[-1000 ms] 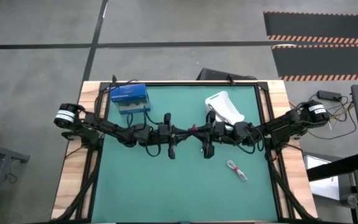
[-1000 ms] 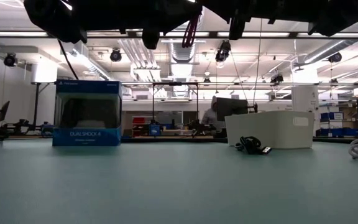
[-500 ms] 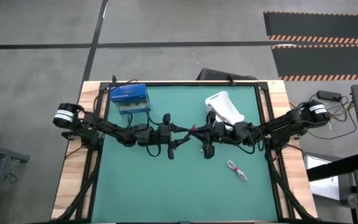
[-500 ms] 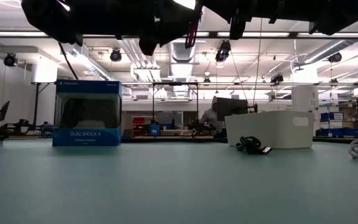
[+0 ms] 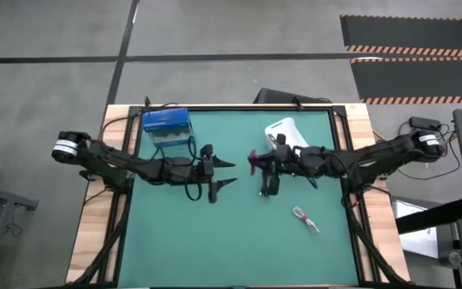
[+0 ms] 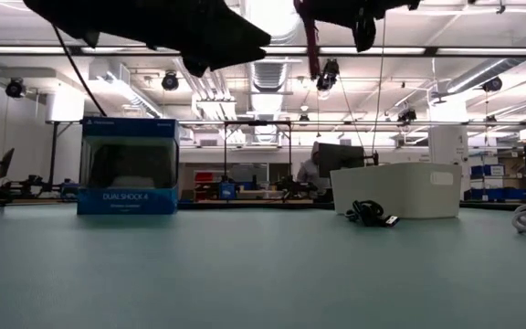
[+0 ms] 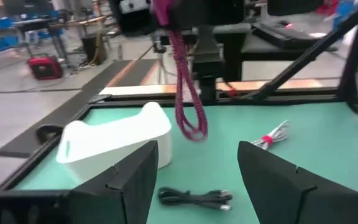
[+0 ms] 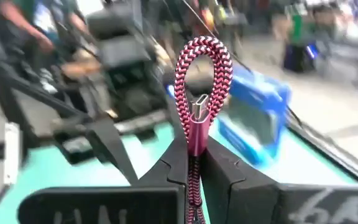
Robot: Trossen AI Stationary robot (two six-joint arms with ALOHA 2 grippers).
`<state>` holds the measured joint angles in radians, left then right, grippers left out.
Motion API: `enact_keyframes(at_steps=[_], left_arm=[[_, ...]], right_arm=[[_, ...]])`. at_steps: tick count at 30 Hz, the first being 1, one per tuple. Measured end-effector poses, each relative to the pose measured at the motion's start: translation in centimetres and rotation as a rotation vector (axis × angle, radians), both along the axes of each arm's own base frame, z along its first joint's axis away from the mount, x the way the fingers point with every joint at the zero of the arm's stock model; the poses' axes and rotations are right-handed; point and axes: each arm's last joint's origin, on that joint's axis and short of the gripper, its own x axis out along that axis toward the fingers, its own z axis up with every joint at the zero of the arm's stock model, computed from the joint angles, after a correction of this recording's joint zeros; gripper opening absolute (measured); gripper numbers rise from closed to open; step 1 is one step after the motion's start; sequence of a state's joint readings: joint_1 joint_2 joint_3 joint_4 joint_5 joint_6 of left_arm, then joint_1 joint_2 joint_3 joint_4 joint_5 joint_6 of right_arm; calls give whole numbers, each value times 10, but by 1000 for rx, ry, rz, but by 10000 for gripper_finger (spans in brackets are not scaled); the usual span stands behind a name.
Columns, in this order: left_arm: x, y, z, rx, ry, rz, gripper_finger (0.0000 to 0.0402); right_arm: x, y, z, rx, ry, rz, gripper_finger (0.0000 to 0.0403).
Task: Pick and place USB-C Cables
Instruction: Put the pink charger cable into the white container
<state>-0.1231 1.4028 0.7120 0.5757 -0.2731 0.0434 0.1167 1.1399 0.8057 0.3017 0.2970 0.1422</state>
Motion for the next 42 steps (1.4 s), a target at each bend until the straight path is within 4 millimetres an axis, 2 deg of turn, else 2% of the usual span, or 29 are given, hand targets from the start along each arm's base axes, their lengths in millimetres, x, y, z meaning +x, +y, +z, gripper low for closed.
enact_keyframes(at_steps=[9,17,25,31,35,42], left_arm=[[-13,6,16,88,-12,138,206],[-18,9,25,137,-31,210,206],[-23,13,34,207,-45,288,206],[-24,15,34,233,-30,309,206],[-24,15,33,233,-25,308,206],[-24,15,31,237,-4,306,206]], right_arm=[[-3,-32,40,109,432,-264,13],[-8,-75,48,225,747,-436,13],[-10,-127,26,457,888,-449,13],[-20,-161,2,566,1021,-556,13],[-22,-175,-14,627,1059,-606,13],[-23,-185,-37,677,1126,-644,13]])
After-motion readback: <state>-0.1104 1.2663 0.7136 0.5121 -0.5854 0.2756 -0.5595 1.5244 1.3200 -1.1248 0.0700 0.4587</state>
